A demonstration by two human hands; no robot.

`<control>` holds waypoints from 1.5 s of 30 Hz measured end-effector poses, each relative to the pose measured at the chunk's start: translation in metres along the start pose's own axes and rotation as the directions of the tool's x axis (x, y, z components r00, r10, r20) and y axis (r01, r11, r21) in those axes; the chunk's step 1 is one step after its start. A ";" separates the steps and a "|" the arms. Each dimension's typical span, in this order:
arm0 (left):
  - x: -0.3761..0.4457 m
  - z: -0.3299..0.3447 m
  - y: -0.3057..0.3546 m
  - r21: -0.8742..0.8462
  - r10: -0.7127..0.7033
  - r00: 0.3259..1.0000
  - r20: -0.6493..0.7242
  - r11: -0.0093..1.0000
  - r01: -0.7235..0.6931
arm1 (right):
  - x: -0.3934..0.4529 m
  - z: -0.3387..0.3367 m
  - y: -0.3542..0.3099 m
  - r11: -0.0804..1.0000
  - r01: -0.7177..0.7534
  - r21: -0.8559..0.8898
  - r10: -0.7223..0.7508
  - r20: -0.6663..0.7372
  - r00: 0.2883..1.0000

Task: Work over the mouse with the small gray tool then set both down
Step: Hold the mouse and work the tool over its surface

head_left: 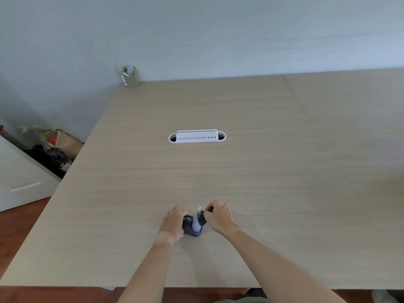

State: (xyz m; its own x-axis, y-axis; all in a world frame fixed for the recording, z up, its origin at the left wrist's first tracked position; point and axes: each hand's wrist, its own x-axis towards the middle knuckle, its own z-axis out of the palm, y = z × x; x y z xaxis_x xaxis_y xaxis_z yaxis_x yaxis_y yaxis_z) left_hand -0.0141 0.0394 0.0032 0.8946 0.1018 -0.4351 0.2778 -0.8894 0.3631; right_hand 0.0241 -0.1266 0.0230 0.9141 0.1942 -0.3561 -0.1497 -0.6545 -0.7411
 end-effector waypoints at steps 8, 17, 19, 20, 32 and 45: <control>0.001 -0.001 -0.003 -0.043 0.046 0.999 0.012 0.998 -0.046 | -0.003 0.006 0.005 0.992 -0.015 -0.129 0.008 -0.061 0.998; 0.004 -0.002 -0.009 -0.047 0.038 0.998 0.044 0.998 -0.036 | -0.001 0.013 0.000 0.997 -0.006 -0.082 0.009 0.043 0.999; 0.005 -0.002 -0.010 -0.046 0.034 0.998 0.056 0.998 -0.032 | -0.001 0.011 0.004 0.988 -0.010 -0.153 0.004 -0.039 0.999; 0.006 -0.001 -0.010 -0.044 0.033 0.998 0.062 0.999 -0.030 | -0.001 0.010 0.004 0.987 -0.008 -0.159 -0.003 -0.065 0.998; 0.014 -0.004 -0.015 -0.009 0.096 0.992 0.077 0.995 -0.095 | 0.004 0.005 0.002 0.997 0.019 -0.070 -0.024 -0.072 0.997; 0.015 -0.009 -0.015 0.038 0.180 0.980 0.088 0.982 -0.184 | 0.003 0.012 0.002 1.000 0.014 -0.013 -0.015 -0.118 0.993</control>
State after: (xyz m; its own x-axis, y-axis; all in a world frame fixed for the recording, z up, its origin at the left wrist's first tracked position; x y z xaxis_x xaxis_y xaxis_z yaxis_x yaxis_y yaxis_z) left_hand -0.0014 0.0585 -0.0016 0.8959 -0.0994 -0.4331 0.0951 -0.9092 0.4053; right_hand 0.0224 -0.1188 0.0135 0.9543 0.1167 -0.2751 -0.1321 -0.6609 -0.7387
